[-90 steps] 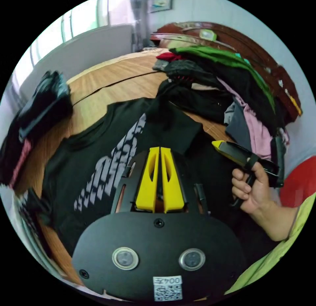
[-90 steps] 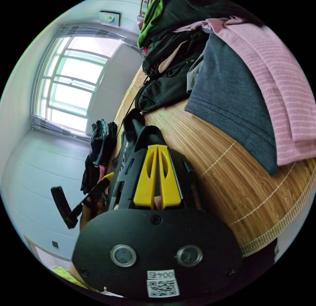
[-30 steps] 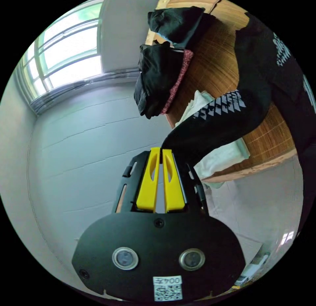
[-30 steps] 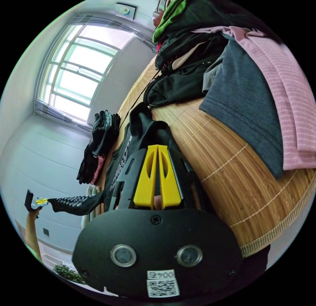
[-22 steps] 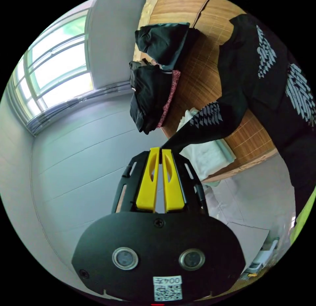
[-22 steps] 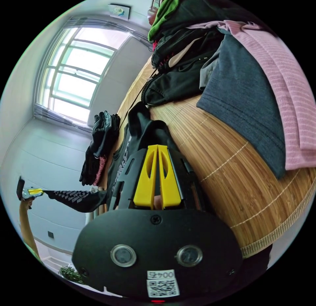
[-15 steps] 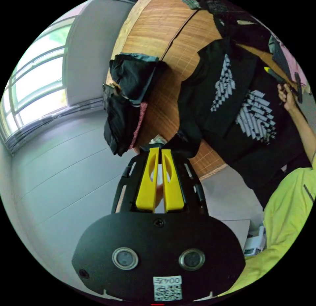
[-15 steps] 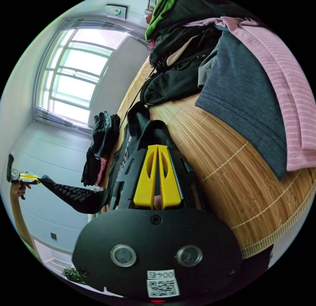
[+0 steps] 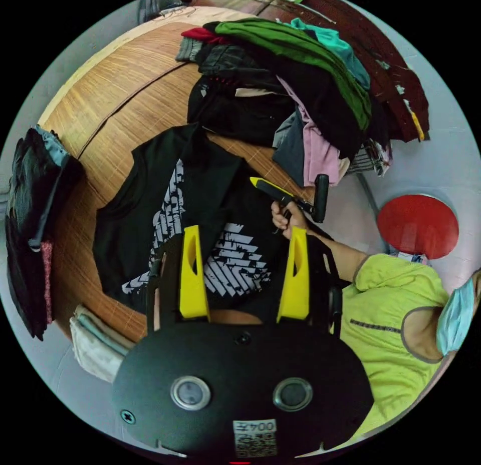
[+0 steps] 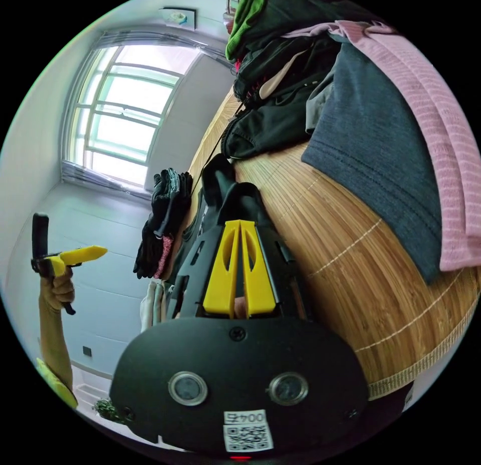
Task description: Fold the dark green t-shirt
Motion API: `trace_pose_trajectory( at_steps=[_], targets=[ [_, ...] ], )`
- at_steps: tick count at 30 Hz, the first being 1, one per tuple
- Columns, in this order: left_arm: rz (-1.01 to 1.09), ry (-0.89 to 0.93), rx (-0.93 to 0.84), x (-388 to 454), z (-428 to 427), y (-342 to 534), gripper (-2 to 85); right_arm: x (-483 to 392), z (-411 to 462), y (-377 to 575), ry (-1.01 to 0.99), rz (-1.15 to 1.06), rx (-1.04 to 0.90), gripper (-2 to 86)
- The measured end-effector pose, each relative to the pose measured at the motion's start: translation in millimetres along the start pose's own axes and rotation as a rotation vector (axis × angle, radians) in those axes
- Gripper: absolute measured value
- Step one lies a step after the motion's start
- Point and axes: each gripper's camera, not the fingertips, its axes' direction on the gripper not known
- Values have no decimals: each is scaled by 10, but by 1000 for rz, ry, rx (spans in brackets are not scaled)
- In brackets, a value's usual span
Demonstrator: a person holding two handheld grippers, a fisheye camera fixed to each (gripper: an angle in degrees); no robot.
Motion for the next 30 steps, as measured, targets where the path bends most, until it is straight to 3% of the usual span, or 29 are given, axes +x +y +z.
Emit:
trace_pose_trajectory(
  at_steps=[5, 11, 14, 18, 20, 25, 30],
  targets=[
    [-202, -50, 455, -415, 350, 1599, 147, -309, 42, -99, -34, -111, -29, 0],
    [-694, -21, 709, -859, 1999, 3542, 85, -1095, 279, -75, -28, -427, -194, 80],
    [-797, -63, 795, -771, 2524, 3913, 64, -1672, 323, 12, 73, -607, -194, 102],
    [-746, -210, 697, -547, 2911, 3778, 37, -2493, 639, -59, 206, -794, -300, 113],
    [-745, -226, 620, -491, 3071, 3689, 28, -2801, 848, -115, 258, -849, -364, 122],
    [-754, -191, 622, -398, 3281, 3726, 19, -3360, 1466, -164, 412, -921, -543, 151],
    [-759, -156, 639, -289, 3466, 3757, 14, -3620, 1672, -30, 570, -958, -671, 39]
  ],
)
